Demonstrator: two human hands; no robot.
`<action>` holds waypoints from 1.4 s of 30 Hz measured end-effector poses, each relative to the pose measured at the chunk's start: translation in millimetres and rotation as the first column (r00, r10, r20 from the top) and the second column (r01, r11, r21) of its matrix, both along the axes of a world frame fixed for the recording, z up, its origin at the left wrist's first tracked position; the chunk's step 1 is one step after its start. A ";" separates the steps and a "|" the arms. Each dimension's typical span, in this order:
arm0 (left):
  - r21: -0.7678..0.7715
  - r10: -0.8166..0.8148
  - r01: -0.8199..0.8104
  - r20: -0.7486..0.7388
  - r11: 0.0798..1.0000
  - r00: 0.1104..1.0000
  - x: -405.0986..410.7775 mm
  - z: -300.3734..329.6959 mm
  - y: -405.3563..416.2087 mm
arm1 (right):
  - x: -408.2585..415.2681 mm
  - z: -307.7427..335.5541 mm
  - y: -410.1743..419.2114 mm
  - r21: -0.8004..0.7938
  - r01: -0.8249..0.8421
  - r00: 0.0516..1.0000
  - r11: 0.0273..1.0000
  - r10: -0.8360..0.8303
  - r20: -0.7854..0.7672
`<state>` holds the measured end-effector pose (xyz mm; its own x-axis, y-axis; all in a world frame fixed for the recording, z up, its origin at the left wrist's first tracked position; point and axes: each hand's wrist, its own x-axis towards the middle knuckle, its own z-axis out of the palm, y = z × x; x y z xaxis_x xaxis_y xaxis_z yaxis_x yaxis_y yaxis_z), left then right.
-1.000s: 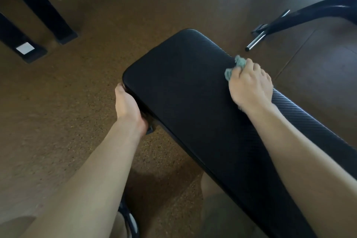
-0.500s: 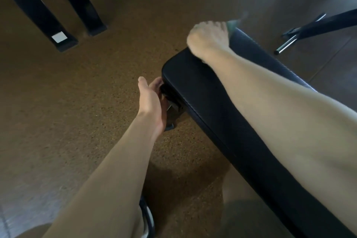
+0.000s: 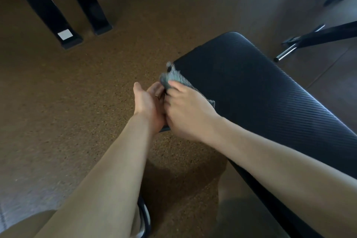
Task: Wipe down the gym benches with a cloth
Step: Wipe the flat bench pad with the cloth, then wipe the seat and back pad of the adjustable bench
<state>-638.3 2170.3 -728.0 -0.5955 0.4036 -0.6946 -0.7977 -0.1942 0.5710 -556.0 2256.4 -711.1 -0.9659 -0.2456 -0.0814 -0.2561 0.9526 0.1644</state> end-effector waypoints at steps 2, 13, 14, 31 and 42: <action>0.041 0.063 -0.063 -0.004 0.997 0.998 -3.0 -1.6 -0.9 | 30.2 -6.0 4.0 0.092 -0.042 0.998 0.995 0.039 0.039; -0.147 0.039 -0.046 -0.051 0.988 0.998 4.1 18.0 2.7 | 90.3 43.2 22.3 -0.593 0.286 0.951 0.753 -0.149 0.270; -0.198 0.021 -0.035 -0.073 0.980 0.997 5.5 26.4 4.8 | 82.4 58.4 25.5 -0.713 0.487 0.872 0.505 -0.240 0.426; -0.680 -0.872 0.563 -0.256 0.470 0.418 -20.2 306.8 -1.5 | 36.5 280.9 29.4 -0.247 0.423 0.660 -0.872 0.110 0.743; -0.710 -0.947 0.629 -0.191 0.316 0.260 -10.6 509.9 -7.6 | 67.8 479.0 32.1 -0.242 0.415 0.568 -0.877 0.042 0.822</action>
<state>-649.0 2162.6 -218.1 -0.4096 0.6463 -0.6439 0.0886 0.7306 0.6770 -488.2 2288.5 -232.1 -0.7083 0.1355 -0.6928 0.3672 -0.7675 -0.5255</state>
